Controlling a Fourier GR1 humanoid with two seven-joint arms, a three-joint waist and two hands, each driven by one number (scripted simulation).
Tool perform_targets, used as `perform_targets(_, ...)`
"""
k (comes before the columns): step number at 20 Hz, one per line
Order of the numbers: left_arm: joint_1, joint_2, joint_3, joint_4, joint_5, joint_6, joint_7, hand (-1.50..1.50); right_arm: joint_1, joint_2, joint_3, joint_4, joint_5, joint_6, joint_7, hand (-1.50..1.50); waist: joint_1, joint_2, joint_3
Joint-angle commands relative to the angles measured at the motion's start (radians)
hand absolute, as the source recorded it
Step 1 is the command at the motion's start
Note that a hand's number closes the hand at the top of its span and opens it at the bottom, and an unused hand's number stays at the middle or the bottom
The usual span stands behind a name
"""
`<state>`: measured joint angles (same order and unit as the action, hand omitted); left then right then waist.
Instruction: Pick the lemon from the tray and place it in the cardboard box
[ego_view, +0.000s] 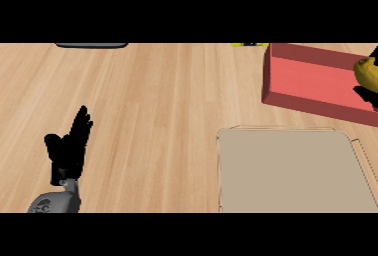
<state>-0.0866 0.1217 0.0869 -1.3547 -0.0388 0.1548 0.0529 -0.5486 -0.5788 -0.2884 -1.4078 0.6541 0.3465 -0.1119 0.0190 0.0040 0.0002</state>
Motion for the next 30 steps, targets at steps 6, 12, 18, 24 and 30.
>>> perform_targets(6, -0.079, 0.019, 0.023, 0.085, 0.005, -0.018, -0.017, 0.00, -0.218, -0.001, 0.052, 0.579, 0.173, -0.298, -0.248, 1.50, 0.018, 0.011, 0.001)
perform_targets(12, -0.048, -0.004, -0.003, 0.036, -0.004, -0.011, -0.026, 0.00, -0.312, -0.003, -0.009, 0.892, 0.174, -0.362, -0.259, -1.50, 0.031, 0.014, 0.002)
perform_targets(18, -0.032, 0.000, 0.006, 0.074, 0.015, -0.041, -0.064, 0.00, -0.379, -0.015, -0.091, 1.045, 0.070, -0.259, -0.402, -1.50, 0.042, 0.022, 0.003)
perform_targets(24, -0.031, 0.005, 0.000, 0.056, -0.004, -0.025, -0.040, 0.00, -0.383, -0.026, -0.231, 1.098, -0.097, -0.128, -0.581, -1.50, 0.027, 0.015, 0.004)
perform_targets(30, -0.062, 0.019, 0.026, 0.065, 0.020, -0.035, -0.019, 0.00, -0.400, -0.148, -0.344, 1.199, -0.205, 0.047, -0.559, -1.50, 0.023, 0.018, 0.004)
